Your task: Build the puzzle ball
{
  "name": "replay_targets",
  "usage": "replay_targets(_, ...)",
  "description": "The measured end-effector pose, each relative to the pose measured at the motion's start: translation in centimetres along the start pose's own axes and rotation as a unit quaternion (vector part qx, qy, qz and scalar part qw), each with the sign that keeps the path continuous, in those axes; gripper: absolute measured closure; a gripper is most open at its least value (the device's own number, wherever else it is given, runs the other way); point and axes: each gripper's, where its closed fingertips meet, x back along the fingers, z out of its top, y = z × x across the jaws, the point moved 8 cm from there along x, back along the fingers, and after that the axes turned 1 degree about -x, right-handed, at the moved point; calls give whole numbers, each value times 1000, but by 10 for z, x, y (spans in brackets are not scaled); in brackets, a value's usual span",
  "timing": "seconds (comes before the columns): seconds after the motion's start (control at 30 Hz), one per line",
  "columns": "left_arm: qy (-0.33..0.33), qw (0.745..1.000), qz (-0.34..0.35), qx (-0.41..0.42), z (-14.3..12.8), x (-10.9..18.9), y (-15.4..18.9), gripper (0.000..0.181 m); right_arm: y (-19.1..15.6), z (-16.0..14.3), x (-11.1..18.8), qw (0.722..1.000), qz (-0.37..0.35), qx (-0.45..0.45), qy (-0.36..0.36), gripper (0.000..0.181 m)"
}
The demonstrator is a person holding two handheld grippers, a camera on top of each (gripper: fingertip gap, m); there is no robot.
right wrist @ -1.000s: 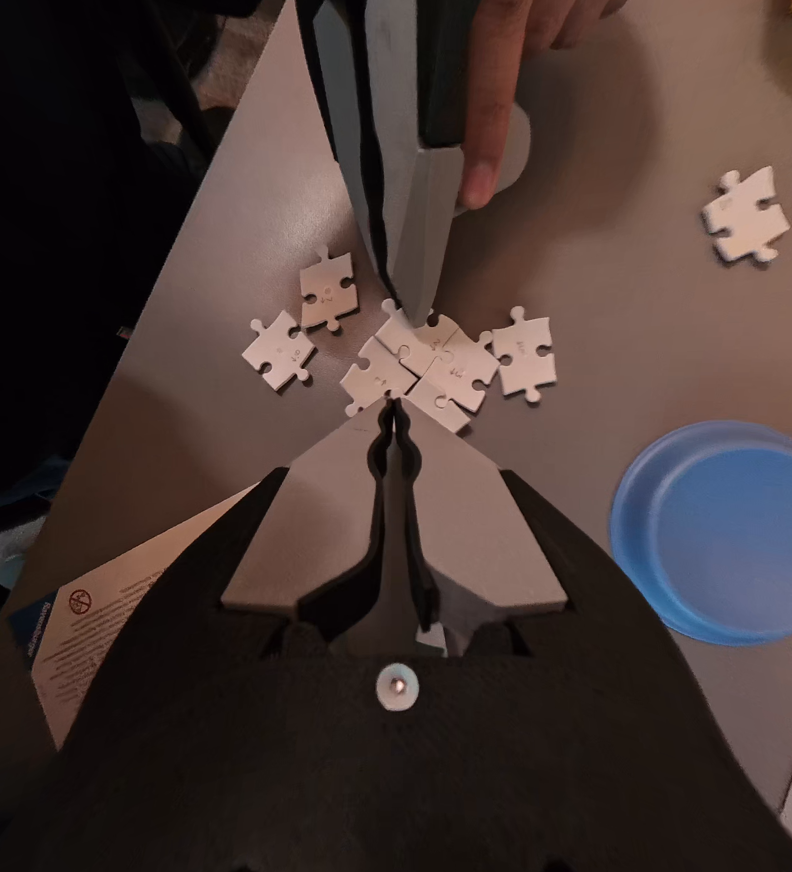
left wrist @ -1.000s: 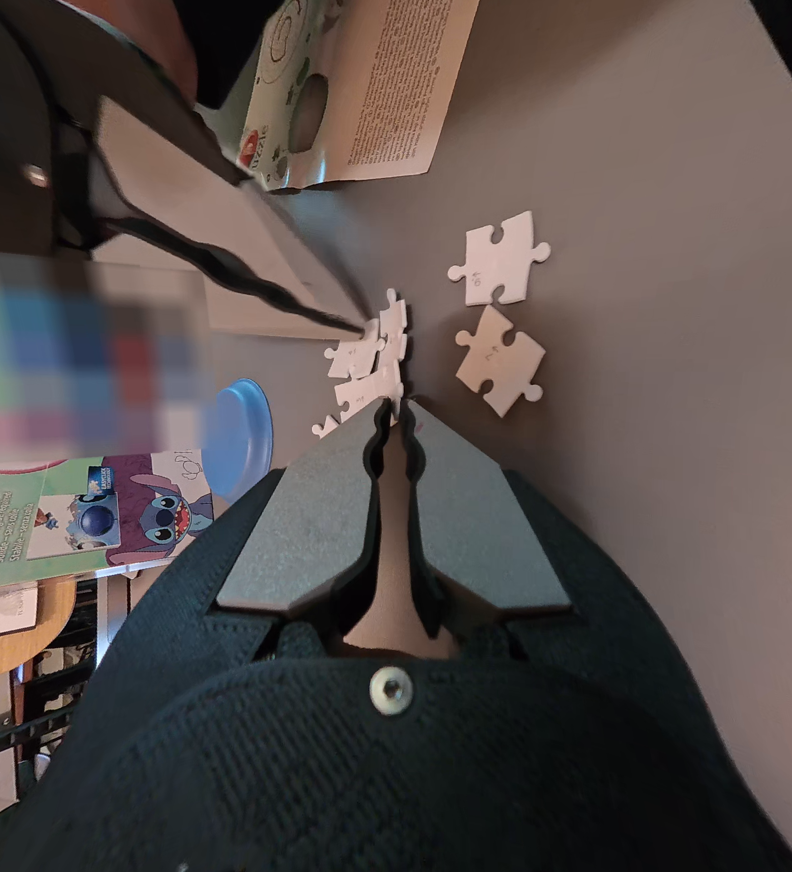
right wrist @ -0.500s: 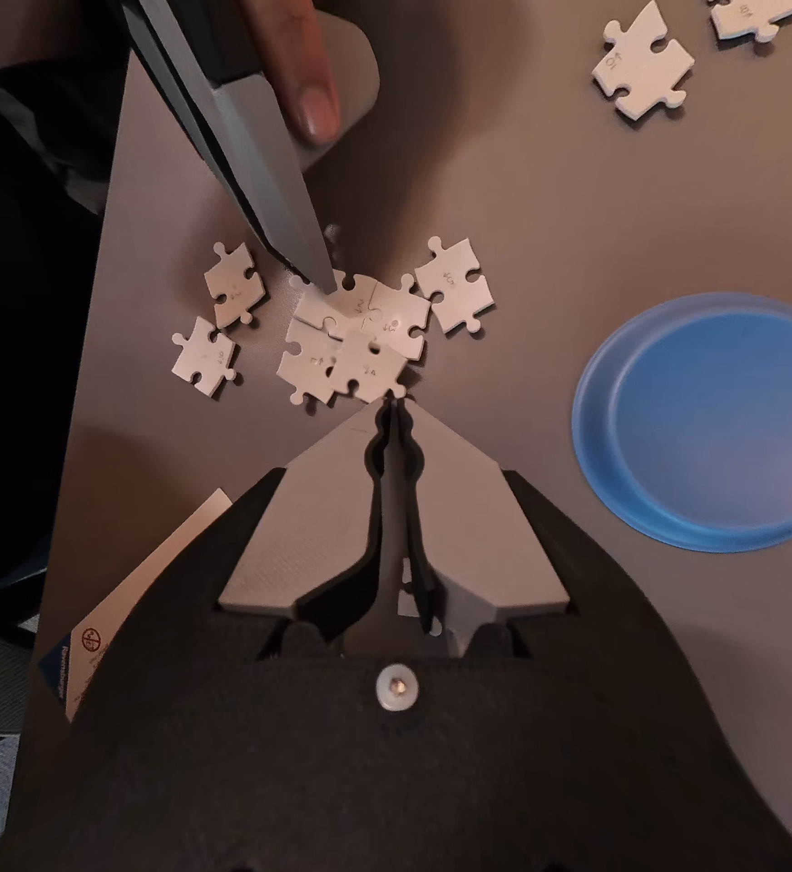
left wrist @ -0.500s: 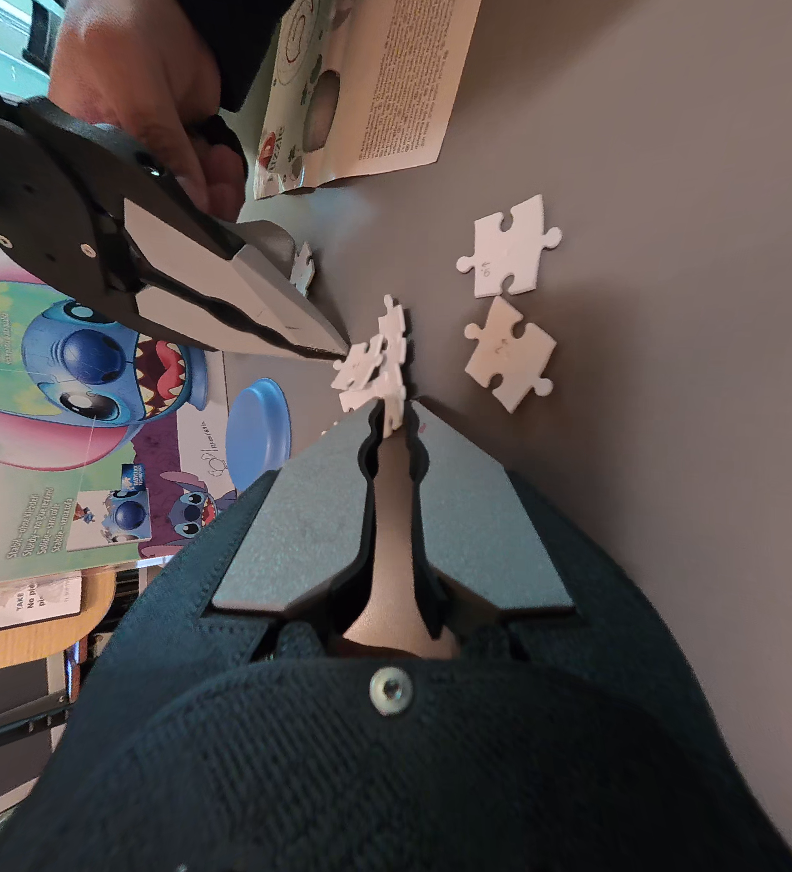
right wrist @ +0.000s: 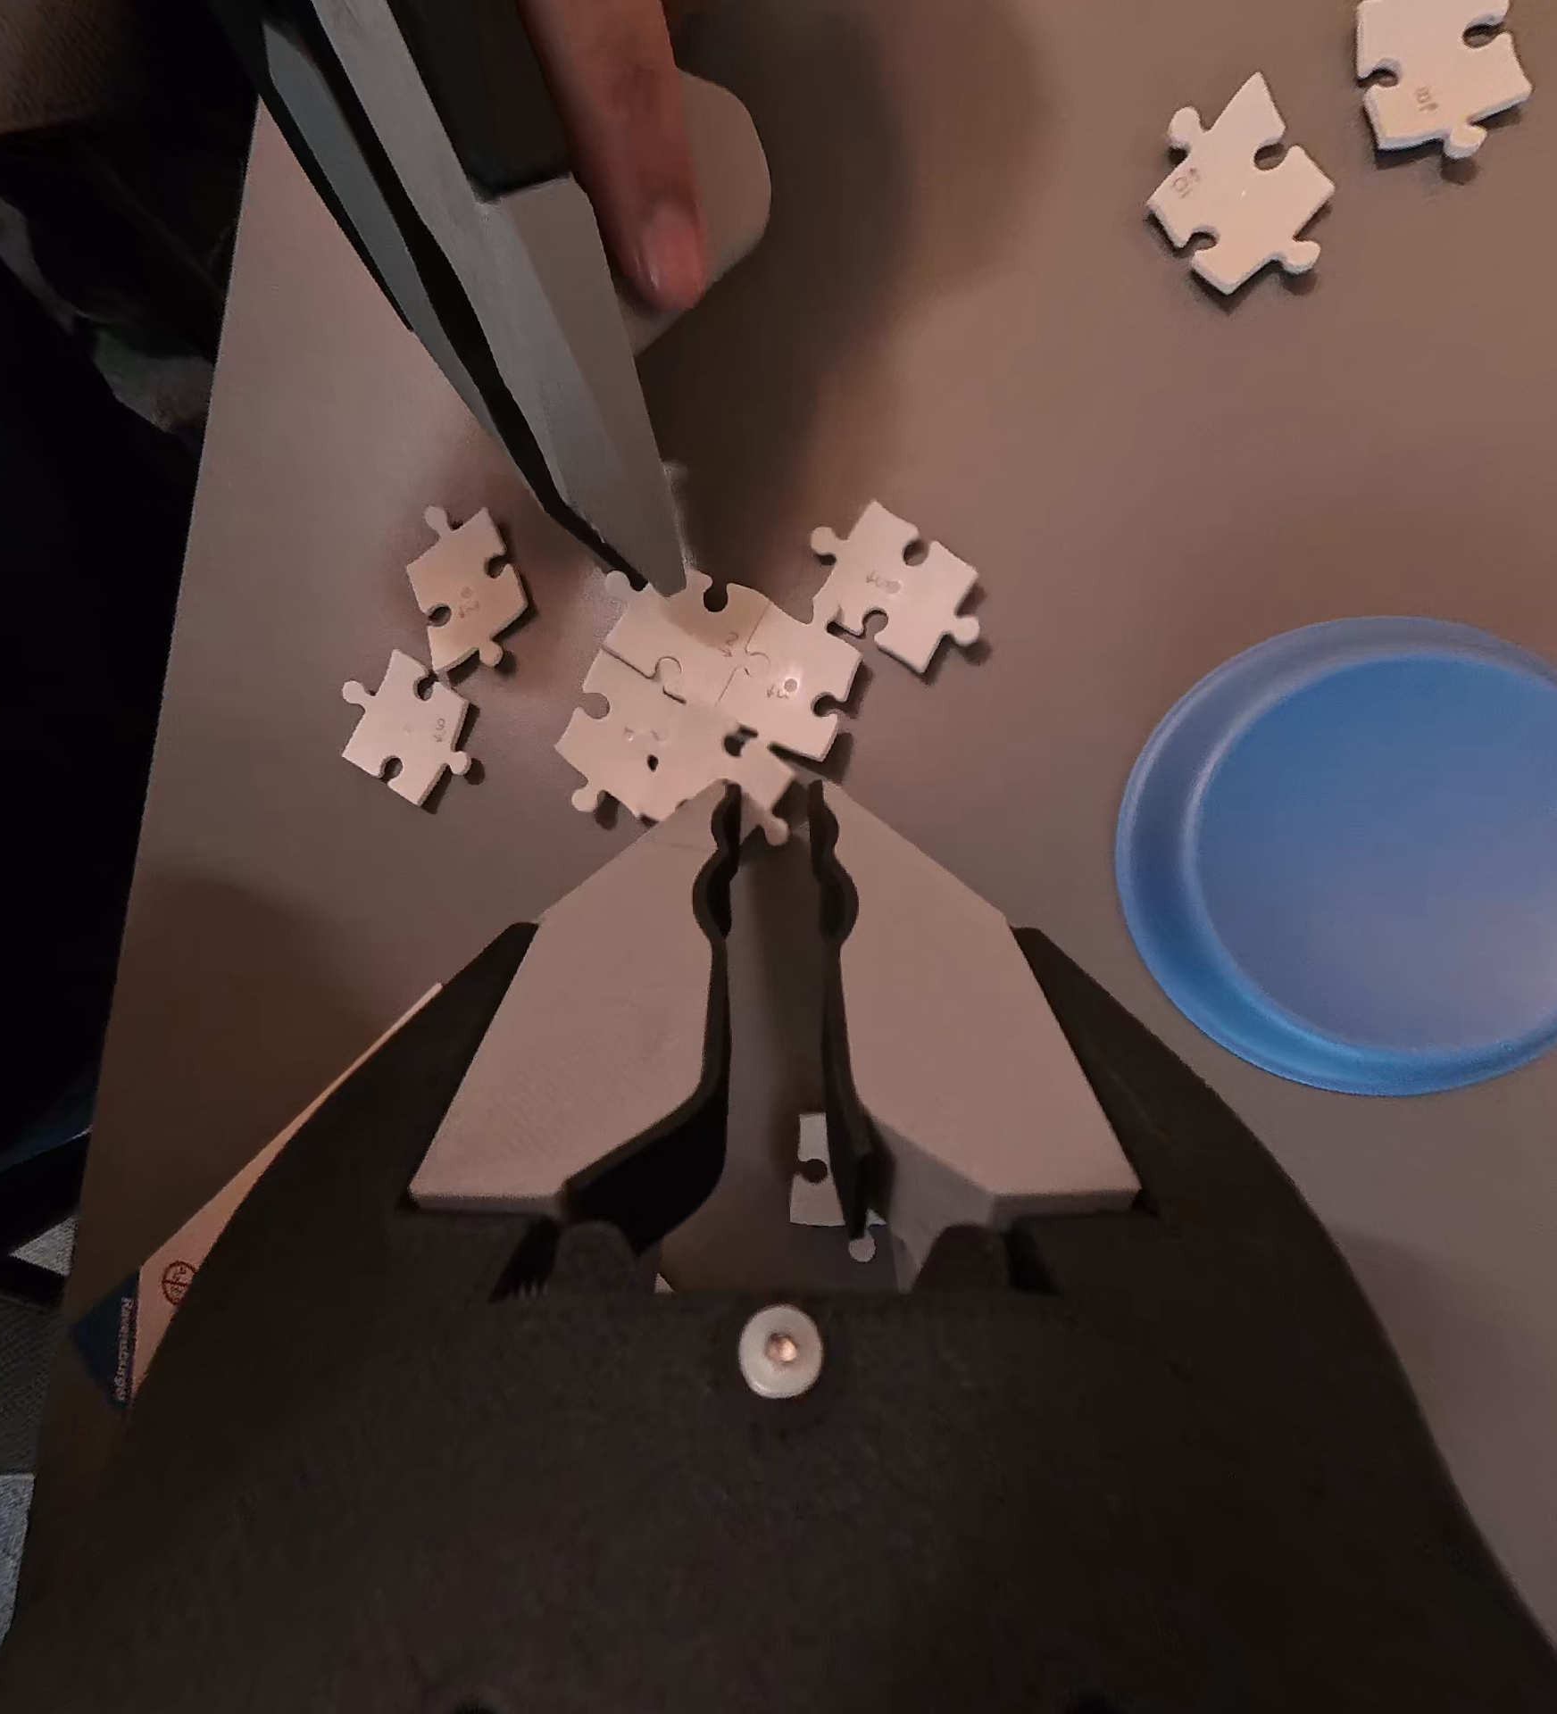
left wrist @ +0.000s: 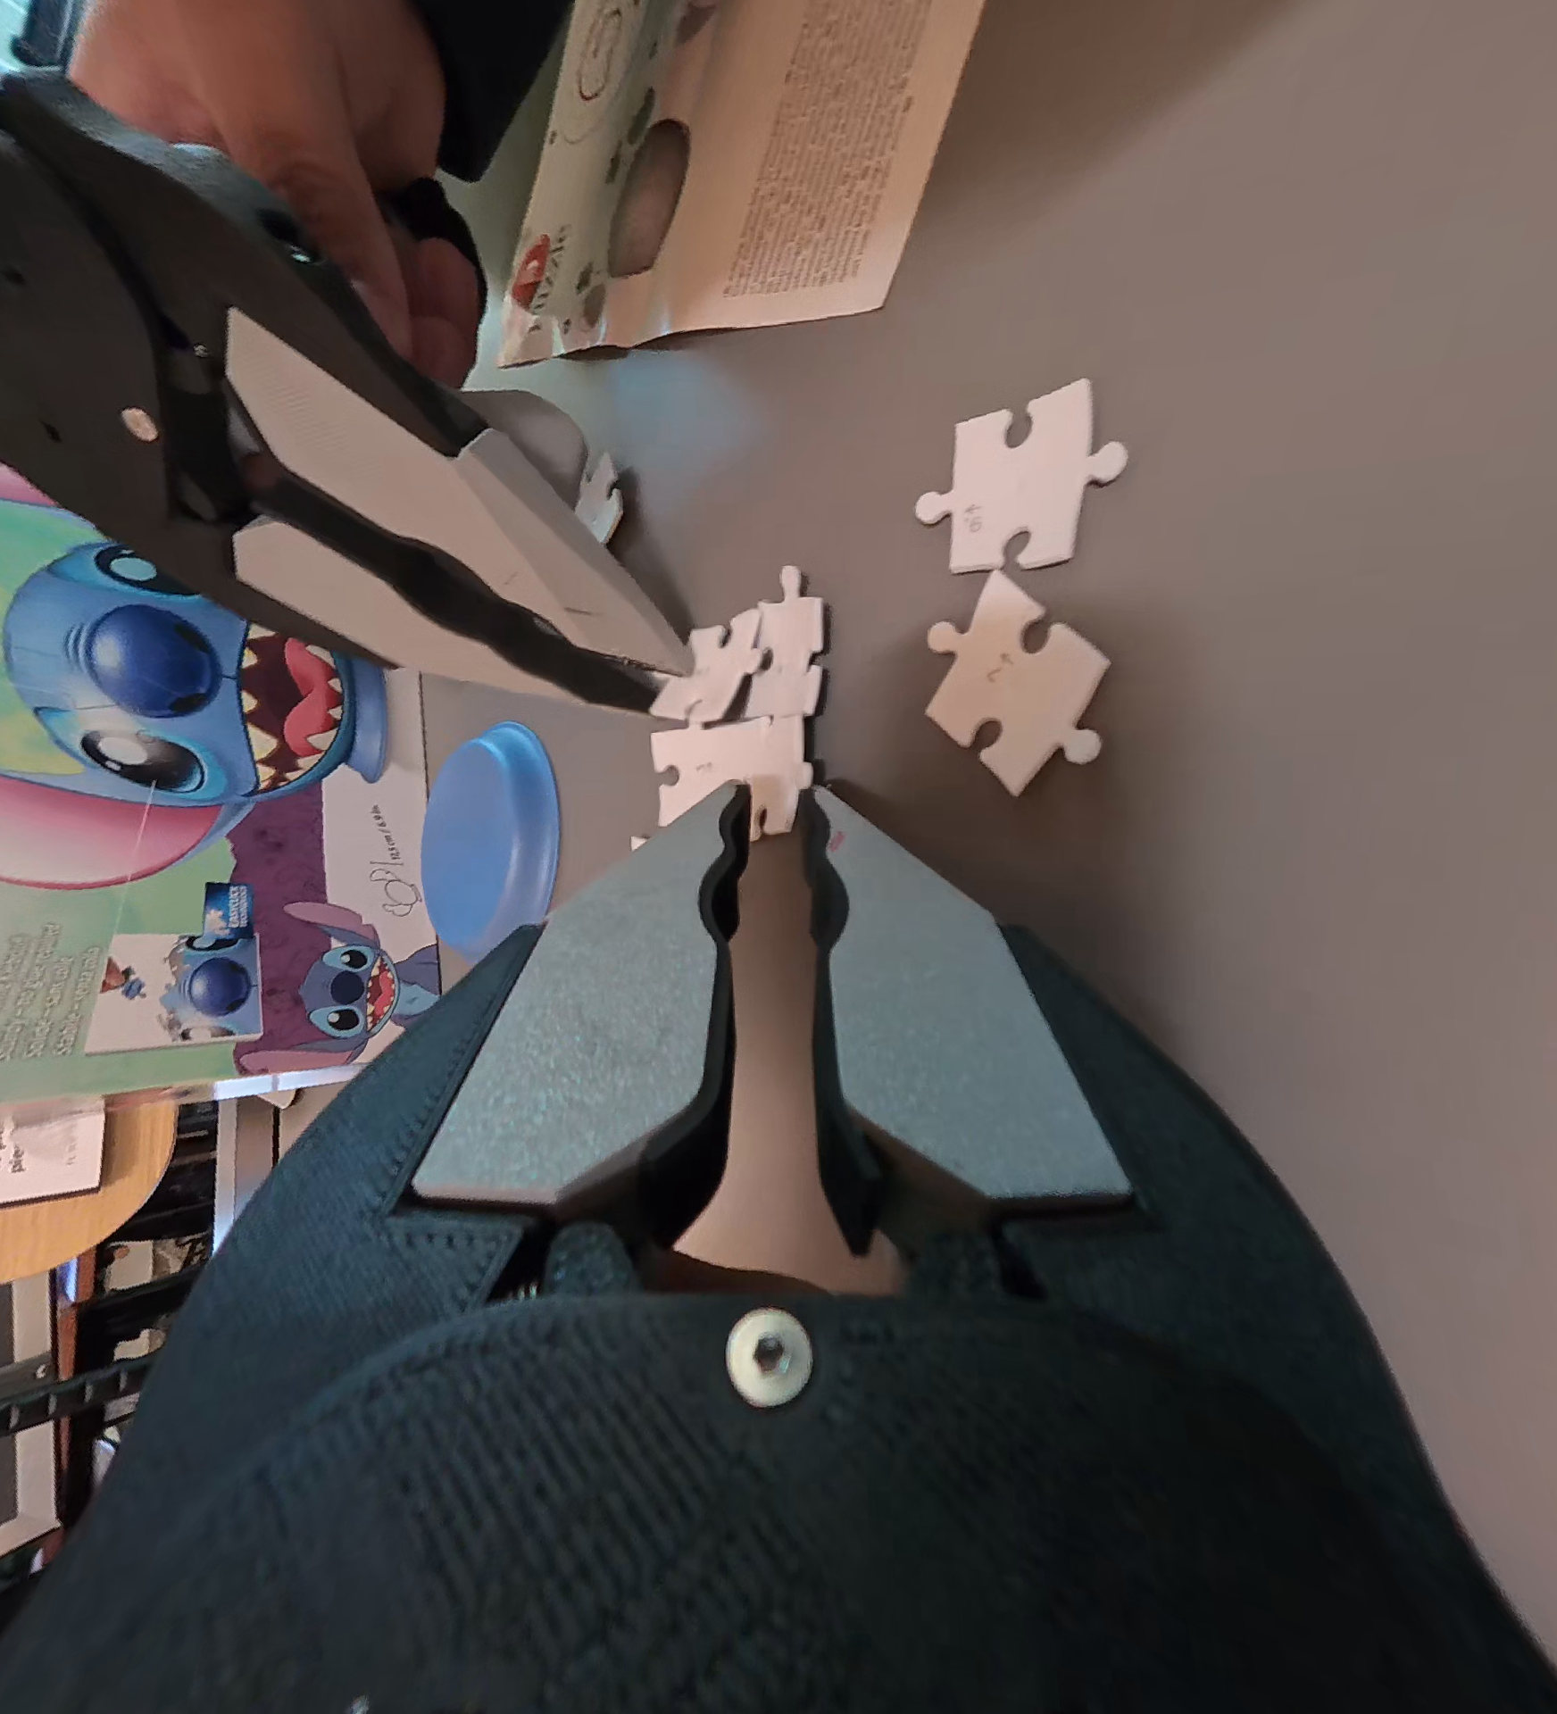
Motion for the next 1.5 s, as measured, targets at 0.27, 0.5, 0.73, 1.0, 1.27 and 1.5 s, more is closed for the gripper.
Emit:
replay_targets(0.27, -4, 1000, 1, -15, 1, -2, 2, 177, -16, 11, -1, 999, -25, 45, -16, 171)
replay_targets(0.5, 12, 1000, 5, 20, 1, 8, -6, 172, -11, -3, 17, 998, -59, 4, -11, 169)
replay_targets(0.73, 78, 981, -1, 175, 5, 17, -34, 179, -14, -19, 16, 991, -70, -111, -2, 156)
replay_targets(1.0, -40, 987, -50, 151, 2, -26, -25, 181, -28, -23, 13, 988, -53, -140, 28, 156)
replay_targets(1.27, -38, 987, -74, 135, 8, -28, -25, 181, -37, -14, 6, 990, -29, -126, 50, 157)
replay_targets(1.5, -88, 994, -58, 42, 17, -29, -21, 181, -25, -22, 16, 982, -61, -165, 63, 157)
